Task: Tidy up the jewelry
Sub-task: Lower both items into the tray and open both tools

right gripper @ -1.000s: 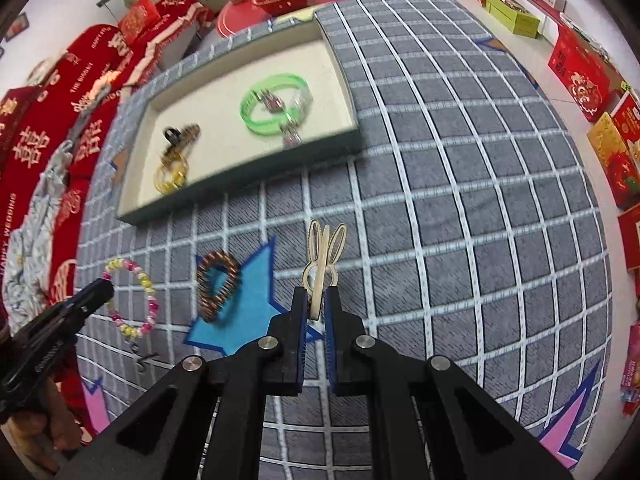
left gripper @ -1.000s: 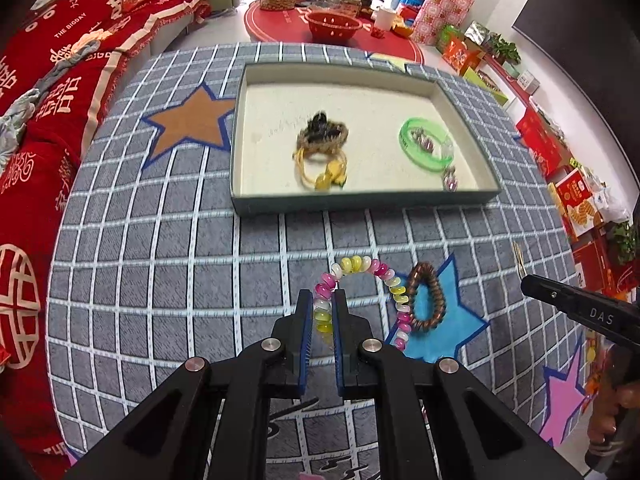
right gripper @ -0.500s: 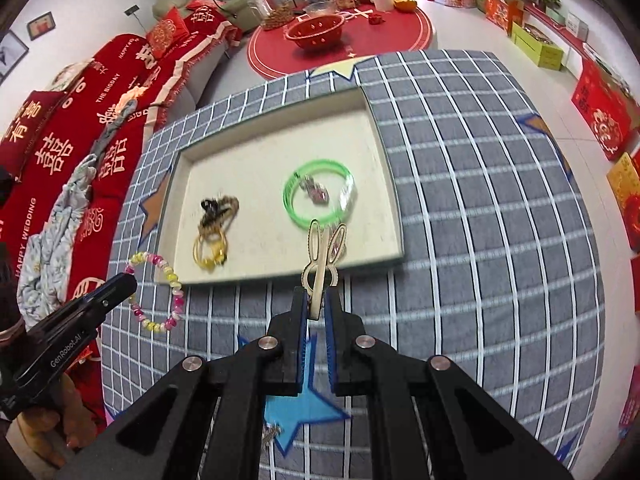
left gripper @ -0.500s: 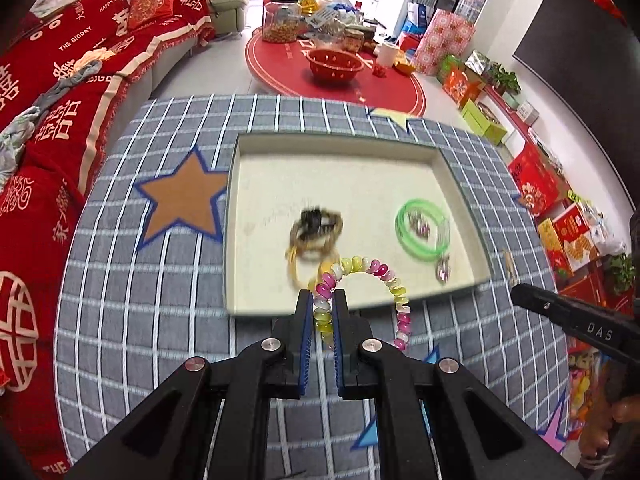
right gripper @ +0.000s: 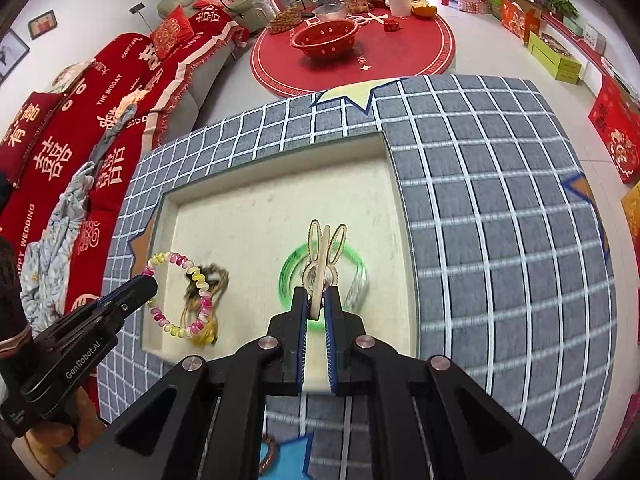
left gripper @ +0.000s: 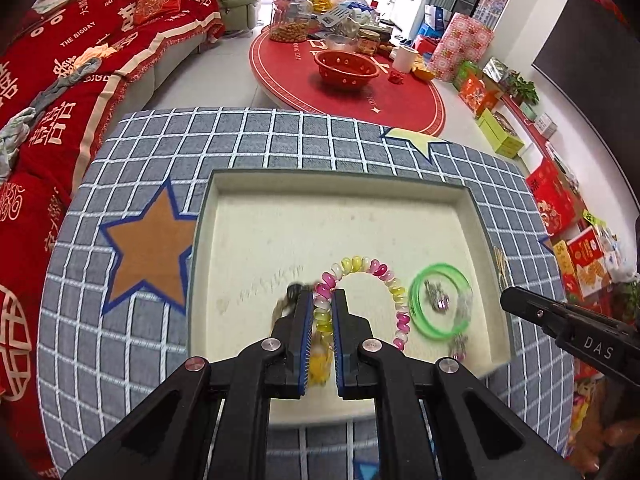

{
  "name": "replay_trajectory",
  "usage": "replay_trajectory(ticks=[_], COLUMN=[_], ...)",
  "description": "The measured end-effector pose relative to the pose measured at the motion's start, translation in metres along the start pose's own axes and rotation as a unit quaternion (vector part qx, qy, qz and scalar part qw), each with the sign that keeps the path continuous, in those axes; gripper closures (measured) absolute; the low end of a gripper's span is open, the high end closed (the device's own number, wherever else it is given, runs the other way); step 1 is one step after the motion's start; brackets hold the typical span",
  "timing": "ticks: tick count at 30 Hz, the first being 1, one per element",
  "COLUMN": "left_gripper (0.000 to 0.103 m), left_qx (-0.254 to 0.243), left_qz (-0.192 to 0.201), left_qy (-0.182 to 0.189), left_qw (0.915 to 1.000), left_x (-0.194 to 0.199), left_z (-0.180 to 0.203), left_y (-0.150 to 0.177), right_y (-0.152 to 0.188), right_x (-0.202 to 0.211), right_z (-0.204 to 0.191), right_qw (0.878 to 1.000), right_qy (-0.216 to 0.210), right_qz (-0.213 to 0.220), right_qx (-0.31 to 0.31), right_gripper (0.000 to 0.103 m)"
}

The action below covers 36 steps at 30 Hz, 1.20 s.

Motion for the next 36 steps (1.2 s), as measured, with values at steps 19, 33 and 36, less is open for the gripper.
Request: replay_trajectory(ticks=[19,33,36], left_gripper=[0.080,0.080,0.080], left_qx=[-0.033,-0.071,-0.076], left_qz=[-0.023,-0.044,-0.043], left_qy=[-0.058,-0.108,-0.114], left_qw=[0.9975,0.9905,0.9897], left_x=[-0.069,-0.090,-0.088], left_z=[0.014,0.021,0.023], left_y=[-0.033,-0.028,-0.027], right_y=[-0.049,-0.049,-0.048], right_x=[-0.062,-0.084,-0.084], right_z=[0.021,0.031,0.031], right_qw=[1.000,0.998,0.998], right_qy=[0.008,0.005,0.000], right_qz=[-0.029,-0.058,-0.060], right_qx=[-0.006,-0.010,-0.014], right_gripper=[0.094,0.093,0.093])
Point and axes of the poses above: each gripper's, at about its wrist camera, not at the fingertips, and x roughly against the way its jaws point, z to its right, y to its underside, the point moved 2 cm from there along -x, roughly the way its jaws point
